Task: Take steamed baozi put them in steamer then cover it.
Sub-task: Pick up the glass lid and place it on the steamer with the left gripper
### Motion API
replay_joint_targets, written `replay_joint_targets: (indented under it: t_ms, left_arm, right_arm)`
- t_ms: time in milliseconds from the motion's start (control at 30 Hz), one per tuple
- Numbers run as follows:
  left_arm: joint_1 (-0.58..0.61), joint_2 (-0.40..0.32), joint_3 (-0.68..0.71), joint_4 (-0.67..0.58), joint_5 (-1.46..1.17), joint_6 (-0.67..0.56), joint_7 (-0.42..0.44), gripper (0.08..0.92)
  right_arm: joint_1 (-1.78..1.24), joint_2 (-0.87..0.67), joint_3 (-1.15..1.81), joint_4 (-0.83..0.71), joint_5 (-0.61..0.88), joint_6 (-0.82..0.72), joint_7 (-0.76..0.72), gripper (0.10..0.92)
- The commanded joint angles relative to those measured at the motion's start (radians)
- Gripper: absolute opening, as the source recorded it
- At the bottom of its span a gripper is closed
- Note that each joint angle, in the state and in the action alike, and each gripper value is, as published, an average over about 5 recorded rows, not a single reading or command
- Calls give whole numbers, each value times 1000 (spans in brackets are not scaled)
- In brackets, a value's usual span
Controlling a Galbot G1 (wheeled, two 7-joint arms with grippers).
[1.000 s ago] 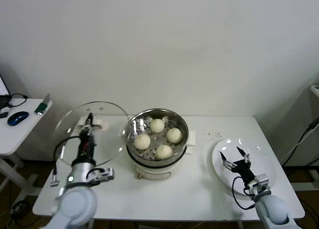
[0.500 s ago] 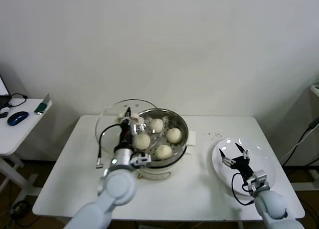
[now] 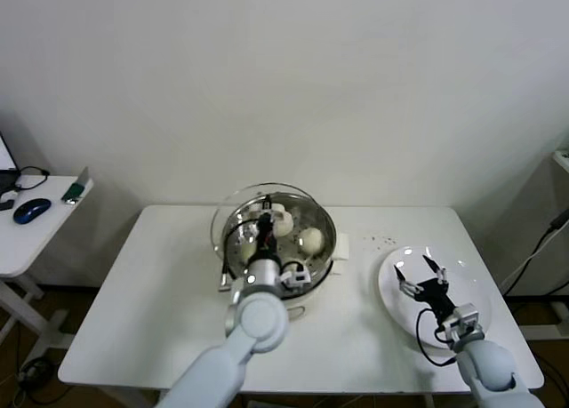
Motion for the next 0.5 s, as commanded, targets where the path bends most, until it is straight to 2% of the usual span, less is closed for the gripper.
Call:
replay_joint_targets:
  t_ms: [33, 500]
  left_arm:
    - [-17, -82, 20, 77, 46, 49, 21, 147]
    - [22, -83, 11, 68, 38, 49, 16, 147]
  right_arm:
    - [7, 4, 5, -8, -14, 3, -2, 823]
    - [11, 5, 7, -19, -28, 9, -5, 823]
